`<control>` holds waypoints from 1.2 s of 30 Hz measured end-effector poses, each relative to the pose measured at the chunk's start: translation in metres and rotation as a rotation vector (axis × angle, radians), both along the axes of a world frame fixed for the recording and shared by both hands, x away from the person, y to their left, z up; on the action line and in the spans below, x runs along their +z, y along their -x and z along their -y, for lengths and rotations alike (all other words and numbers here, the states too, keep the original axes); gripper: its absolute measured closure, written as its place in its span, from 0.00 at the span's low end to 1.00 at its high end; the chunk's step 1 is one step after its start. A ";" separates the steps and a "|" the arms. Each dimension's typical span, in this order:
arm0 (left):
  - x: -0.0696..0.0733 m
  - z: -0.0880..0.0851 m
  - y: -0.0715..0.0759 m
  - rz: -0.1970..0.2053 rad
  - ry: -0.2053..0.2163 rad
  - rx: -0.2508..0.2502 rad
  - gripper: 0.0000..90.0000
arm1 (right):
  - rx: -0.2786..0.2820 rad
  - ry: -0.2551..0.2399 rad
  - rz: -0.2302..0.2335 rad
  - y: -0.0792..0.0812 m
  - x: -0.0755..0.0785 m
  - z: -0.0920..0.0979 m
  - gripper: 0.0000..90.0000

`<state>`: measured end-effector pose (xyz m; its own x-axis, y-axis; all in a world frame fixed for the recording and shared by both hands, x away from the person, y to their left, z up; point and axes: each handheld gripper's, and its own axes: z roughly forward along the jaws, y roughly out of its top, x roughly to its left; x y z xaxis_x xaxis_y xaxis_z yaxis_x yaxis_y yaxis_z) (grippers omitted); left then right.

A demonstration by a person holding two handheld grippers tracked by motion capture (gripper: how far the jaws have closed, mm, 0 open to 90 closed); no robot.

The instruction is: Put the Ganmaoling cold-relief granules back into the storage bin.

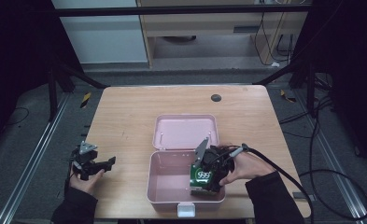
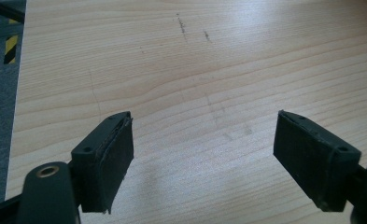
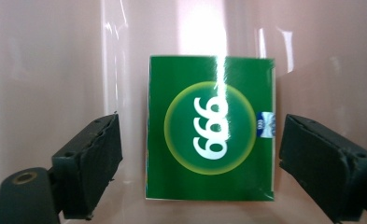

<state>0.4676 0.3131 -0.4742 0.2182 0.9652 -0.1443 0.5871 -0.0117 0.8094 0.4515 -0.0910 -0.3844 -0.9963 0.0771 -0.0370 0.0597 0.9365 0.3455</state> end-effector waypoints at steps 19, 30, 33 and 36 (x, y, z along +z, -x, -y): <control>0.000 0.000 0.000 -0.001 0.001 0.000 0.21 | -0.252 -0.362 0.263 -0.002 0.053 0.045 0.11; 0.000 0.001 0.000 -0.003 -0.003 -0.003 0.21 | -0.477 -0.590 0.365 0.003 0.051 0.091 0.10; 0.000 0.001 0.000 -0.001 -0.002 -0.002 0.21 | -0.560 -0.644 0.381 0.004 0.046 0.105 0.10; 0.000 0.001 0.000 -0.003 -0.002 -0.004 0.22 | -0.646 -0.698 0.404 0.006 0.038 0.118 0.10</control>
